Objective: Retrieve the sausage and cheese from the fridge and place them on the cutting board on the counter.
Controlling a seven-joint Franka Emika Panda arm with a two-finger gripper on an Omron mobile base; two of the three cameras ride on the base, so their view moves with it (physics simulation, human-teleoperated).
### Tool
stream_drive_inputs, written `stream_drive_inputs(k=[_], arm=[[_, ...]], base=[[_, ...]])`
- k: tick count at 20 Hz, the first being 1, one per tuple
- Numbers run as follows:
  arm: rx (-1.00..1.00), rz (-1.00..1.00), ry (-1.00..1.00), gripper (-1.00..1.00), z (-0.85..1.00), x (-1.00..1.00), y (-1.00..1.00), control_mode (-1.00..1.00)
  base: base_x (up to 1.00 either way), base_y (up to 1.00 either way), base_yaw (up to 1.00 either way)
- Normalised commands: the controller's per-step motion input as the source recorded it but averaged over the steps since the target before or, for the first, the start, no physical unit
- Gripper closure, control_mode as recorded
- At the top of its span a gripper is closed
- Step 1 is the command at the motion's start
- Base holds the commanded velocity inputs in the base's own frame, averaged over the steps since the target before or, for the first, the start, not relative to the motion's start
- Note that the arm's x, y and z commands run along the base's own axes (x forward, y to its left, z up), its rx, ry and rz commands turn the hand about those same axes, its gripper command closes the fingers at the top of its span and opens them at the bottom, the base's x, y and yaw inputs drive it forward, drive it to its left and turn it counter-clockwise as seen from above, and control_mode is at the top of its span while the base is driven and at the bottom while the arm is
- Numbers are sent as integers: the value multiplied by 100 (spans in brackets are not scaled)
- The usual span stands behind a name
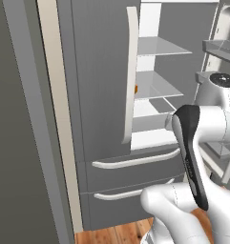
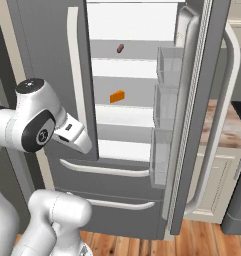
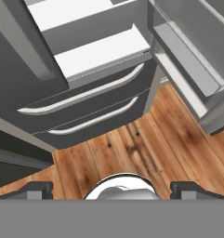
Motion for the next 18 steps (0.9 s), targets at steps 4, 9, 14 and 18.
stream_drive_inputs(k=[4, 9, 14, 18], arm=[[0, 0, 0, -100, 0, 0, 0, 100], [0, 0, 0, -100, 0, 0, 0, 100], [0, 0, 0, -100, 0, 0, 0, 100], [0, 0, 0, -100, 0, 0, 0, 100]], base=[[0, -16, -1], [3, -33, 1], [18, -25, 6], [28, -4, 7]])
